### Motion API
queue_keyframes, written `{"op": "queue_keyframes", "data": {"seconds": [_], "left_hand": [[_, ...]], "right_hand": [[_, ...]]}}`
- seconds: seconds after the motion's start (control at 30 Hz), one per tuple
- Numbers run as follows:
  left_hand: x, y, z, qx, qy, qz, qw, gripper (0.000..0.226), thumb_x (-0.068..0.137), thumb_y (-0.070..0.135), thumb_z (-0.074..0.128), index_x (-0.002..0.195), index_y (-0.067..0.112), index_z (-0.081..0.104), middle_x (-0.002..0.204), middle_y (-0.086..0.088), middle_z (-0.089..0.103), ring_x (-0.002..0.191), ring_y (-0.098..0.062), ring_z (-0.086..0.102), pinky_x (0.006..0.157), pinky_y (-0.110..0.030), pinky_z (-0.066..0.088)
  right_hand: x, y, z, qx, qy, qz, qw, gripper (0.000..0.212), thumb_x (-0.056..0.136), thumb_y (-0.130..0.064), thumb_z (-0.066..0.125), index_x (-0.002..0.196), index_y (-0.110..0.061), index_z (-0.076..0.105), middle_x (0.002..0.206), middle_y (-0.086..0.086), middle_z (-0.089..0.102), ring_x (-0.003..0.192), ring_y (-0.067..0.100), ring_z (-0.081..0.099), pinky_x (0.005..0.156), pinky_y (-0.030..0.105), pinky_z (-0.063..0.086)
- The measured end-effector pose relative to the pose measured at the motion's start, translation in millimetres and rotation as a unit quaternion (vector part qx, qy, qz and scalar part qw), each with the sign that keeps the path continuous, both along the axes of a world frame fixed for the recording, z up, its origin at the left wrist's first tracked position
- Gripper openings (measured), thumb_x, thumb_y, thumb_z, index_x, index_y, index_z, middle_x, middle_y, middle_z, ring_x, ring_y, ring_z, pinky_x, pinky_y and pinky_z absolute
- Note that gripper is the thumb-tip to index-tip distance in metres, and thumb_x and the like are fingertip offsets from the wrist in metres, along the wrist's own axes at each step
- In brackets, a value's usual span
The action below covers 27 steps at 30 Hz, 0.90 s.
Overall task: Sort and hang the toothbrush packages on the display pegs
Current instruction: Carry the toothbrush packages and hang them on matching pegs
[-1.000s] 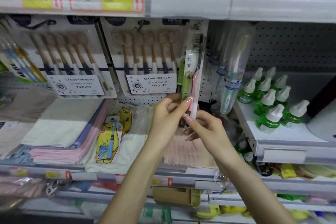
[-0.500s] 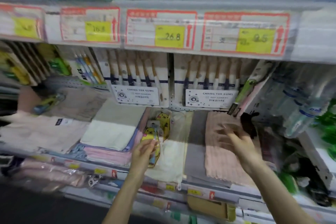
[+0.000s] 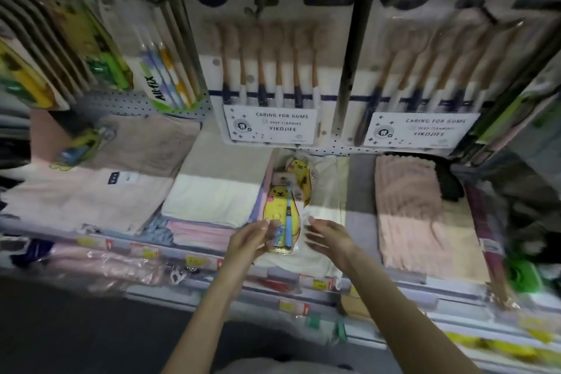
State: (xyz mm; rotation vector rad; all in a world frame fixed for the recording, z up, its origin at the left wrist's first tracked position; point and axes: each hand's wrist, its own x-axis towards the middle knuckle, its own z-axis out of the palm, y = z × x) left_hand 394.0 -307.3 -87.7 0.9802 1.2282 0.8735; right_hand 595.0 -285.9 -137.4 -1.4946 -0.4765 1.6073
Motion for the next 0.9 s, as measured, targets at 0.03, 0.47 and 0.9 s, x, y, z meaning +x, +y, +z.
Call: {"op": "queue_keyframes", "data": {"seconds": [0.03, 0.47, 0.9], "left_hand": [[-2, 1, 2, 0.001, -0.002, -0.009, 1.0, 0.028, 0.097, 0.023, 0.05, 0.114, 0.01, 0.069, 0.112, -0.002, 0.072, 0.108, -0.018, 0.066, 0.087, -0.025, 0.053], [-18, 1, 12, -0.011, -0.019, -0.036, 0.999, 0.031, 0.096, 0.029, 0.05, 0.114, 0.013, 0.069, 0.113, 0.0, 0.072, 0.107, -0.015, 0.066, 0.093, -0.029, 0.051], [0, -10, -14, -0.09, 0.023, -0.062, 0.994, 0.019, 0.096, 0.026, 0.054, 0.106, 0.015, 0.066, 0.107, -0.004, 0.072, 0.099, -0.018, 0.068, 0.087, -0.03, 0.055]], "right_hand": [[-3, 3, -1, 0.0, -0.001, -0.002, 1.0, 0.036, 0.089, -0.027, 0.068, 0.112, 0.0, 0.061, 0.112, 0.017, 0.067, 0.106, 0.031, 0.063, 0.091, 0.037, 0.054], [-31, 32, -17, -0.049, -0.091, -0.033, 0.994, 0.033, 0.078, -0.017, 0.081, 0.065, -0.018, 0.05, 0.06, -0.003, 0.042, 0.05, 0.012, 0.037, 0.046, 0.02, 0.032], [37, -46, 8, 0.025, 0.068, -0.05, 0.996, 0.024, 0.08, -0.019, 0.07, 0.099, -0.004, 0.07, 0.102, 0.015, 0.073, 0.086, 0.021, 0.068, 0.075, 0.027, 0.053]]}}
